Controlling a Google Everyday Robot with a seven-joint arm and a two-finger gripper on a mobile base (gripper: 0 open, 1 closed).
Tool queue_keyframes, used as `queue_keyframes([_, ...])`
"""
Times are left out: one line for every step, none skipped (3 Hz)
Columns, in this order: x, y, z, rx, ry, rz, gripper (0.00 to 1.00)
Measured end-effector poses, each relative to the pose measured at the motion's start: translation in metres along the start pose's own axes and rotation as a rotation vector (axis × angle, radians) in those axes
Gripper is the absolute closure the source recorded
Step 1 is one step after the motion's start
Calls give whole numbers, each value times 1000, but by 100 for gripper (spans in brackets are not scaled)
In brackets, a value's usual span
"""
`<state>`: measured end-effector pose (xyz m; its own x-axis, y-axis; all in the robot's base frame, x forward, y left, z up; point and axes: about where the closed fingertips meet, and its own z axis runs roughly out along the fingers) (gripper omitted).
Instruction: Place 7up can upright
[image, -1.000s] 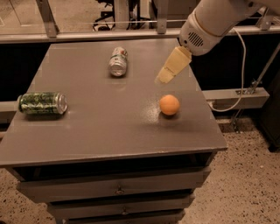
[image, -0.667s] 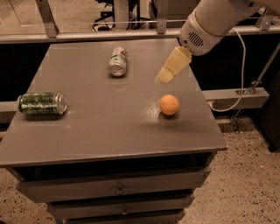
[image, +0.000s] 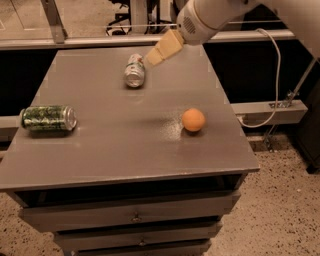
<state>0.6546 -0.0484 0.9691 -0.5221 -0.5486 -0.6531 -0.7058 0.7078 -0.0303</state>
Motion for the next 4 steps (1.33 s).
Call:
queue_keyframes([-53,-3,41,-16,-69,128,0])
queue_keyframes([-75,-9,77,-14,-80,251,0])
queue_keyframes([-78,-19,130,39,-6,388,0])
queue_keyframes([-76,-29,162,113,70,455,0])
